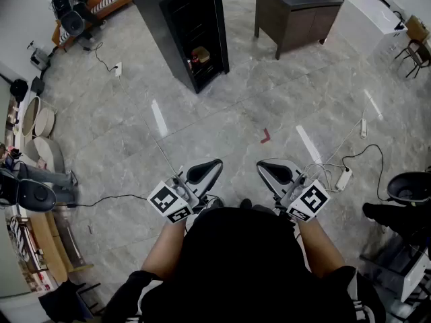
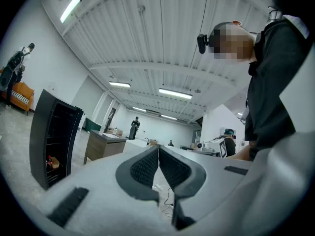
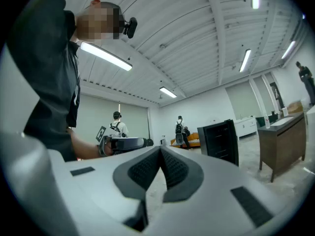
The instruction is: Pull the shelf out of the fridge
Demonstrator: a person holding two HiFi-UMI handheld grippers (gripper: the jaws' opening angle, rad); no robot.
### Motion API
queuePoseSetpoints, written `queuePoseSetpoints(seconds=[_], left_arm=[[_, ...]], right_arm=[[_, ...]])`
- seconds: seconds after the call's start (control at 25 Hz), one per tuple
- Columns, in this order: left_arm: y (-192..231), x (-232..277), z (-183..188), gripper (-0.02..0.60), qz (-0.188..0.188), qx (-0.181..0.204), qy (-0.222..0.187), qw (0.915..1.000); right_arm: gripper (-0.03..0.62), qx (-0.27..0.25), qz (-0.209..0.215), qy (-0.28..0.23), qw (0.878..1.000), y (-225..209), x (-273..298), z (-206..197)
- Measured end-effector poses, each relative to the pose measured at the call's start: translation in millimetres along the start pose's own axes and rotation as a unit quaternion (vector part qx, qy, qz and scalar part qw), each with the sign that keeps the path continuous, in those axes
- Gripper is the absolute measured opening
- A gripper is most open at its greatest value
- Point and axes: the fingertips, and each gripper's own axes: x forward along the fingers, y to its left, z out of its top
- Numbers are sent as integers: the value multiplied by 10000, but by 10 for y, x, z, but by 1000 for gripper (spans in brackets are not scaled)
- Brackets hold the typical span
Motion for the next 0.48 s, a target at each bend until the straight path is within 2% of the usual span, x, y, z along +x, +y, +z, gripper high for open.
queuePoseSetpoints(seconds=[0.48], left_arm=[[-108, 110, -98, 23, -102, 175, 99, 9997]], right_arm=[[25, -65, -79, -16, 9999, -58, -146, -7]])
